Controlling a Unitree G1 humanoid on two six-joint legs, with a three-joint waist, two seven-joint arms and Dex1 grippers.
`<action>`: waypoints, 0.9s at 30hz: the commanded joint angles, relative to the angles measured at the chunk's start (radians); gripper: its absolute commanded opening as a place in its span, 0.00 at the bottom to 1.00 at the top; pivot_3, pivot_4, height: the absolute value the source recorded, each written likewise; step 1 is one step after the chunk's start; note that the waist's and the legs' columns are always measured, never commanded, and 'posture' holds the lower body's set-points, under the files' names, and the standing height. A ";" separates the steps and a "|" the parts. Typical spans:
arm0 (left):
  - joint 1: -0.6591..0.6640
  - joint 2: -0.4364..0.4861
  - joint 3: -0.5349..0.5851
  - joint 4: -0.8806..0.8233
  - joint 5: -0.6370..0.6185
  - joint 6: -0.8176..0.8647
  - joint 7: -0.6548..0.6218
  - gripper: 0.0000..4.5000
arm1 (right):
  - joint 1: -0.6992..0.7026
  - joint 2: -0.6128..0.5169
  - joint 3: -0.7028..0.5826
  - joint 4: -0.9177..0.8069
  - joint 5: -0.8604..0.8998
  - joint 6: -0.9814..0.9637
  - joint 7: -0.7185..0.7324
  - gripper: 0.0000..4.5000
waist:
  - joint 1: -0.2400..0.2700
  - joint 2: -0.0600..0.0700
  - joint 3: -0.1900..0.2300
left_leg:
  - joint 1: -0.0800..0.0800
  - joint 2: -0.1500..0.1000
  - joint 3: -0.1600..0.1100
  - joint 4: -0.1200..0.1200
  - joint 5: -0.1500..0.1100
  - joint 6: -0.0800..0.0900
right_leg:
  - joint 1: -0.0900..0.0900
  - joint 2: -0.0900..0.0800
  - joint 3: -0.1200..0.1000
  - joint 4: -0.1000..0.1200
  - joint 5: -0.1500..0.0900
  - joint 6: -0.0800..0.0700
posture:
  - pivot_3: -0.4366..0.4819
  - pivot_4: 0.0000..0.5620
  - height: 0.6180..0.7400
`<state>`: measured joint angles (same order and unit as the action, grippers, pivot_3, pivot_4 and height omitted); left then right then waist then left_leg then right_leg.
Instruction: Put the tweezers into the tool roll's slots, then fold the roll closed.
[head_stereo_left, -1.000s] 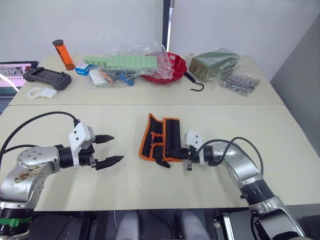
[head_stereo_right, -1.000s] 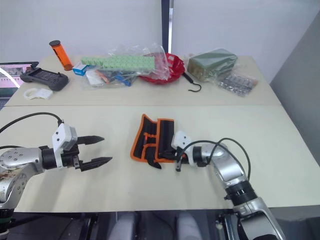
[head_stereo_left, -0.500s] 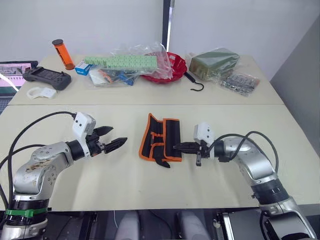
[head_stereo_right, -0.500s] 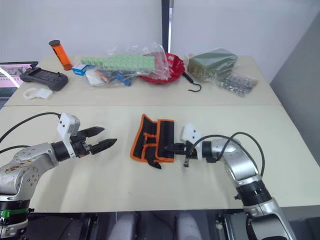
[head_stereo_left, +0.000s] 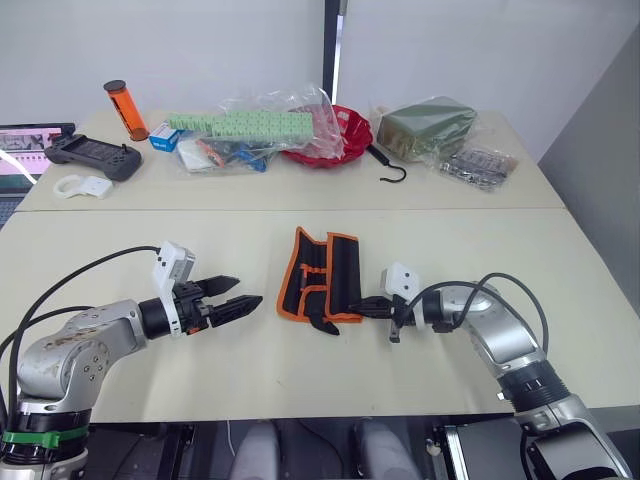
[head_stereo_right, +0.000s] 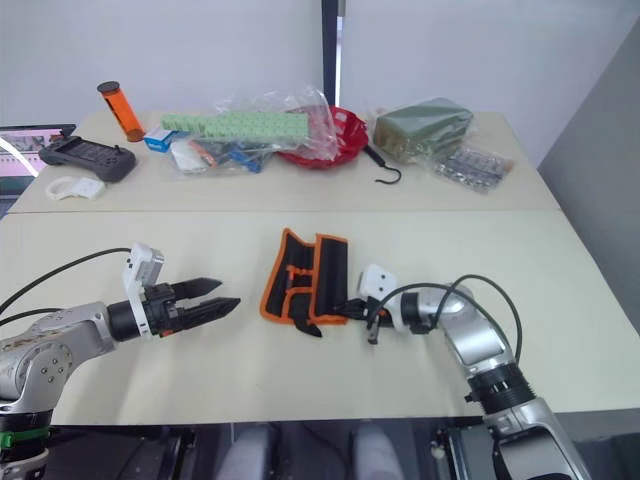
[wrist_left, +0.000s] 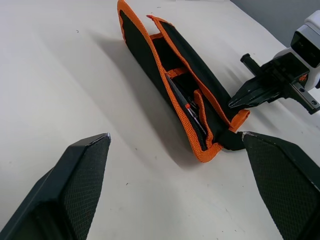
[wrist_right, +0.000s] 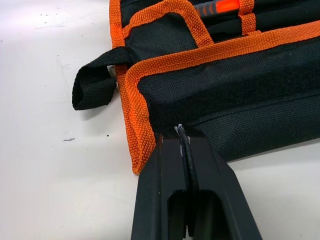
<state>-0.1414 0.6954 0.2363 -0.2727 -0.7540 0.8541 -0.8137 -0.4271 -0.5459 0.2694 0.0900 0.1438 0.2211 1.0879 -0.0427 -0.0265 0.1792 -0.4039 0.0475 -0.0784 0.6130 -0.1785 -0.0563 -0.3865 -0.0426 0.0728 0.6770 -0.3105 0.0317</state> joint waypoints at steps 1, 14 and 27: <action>0.013 -0.044 -0.005 -0.046 -0.023 -0.001 0.038 1.00 | 0.008 -0.018 0.024 0.021 -0.038 0.021 0.000 0.01 | 0.000 0.000 0.000 | 0.000 0.000 0.000 0.000 0.000 0.000 | 0.000 0.000 0.000 0.000 0.000 0.000 | 0.48 0.27 1.00; -0.039 -0.222 -0.099 0.011 0.033 0.009 0.215 1.00 | 0.010 -0.019 0.027 0.007 -0.045 0.036 -0.009 0.01 | 0.004 -0.001 -0.001 | 0.000 0.000 0.000 0.002 0.000 0.000 | 0.001 0.000 0.000 0.001 0.000 0.000 | 0.48 0.27 1.00; -0.068 -0.241 -0.127 0.033 0.034 0.023 0.201 0.08 | 0.006 -0.005 0.011 -0.033 -0.023 0.083 -0.042 0.00 | 0.001 -0.001 -0.001 | 0.000 -0.001 0.000 0.002 0.000 0.000 | 0.001 0.000 0.000 0.001 0.000 0.000 | 0.48 0.27 1.00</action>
<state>-0.2022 0.4433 0.1021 -0.2214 -0.7124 0.8836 -0.6004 -0.4273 -0.5476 0.2775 0.0514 0.1343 0.2743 1.0619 -0.0419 -0.0278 0.1784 -0.4037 0.0470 -0.0788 0.6151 -0.1785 -0.0563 -0.3854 -0.0426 0.0728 0.6782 -0.3105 0.0317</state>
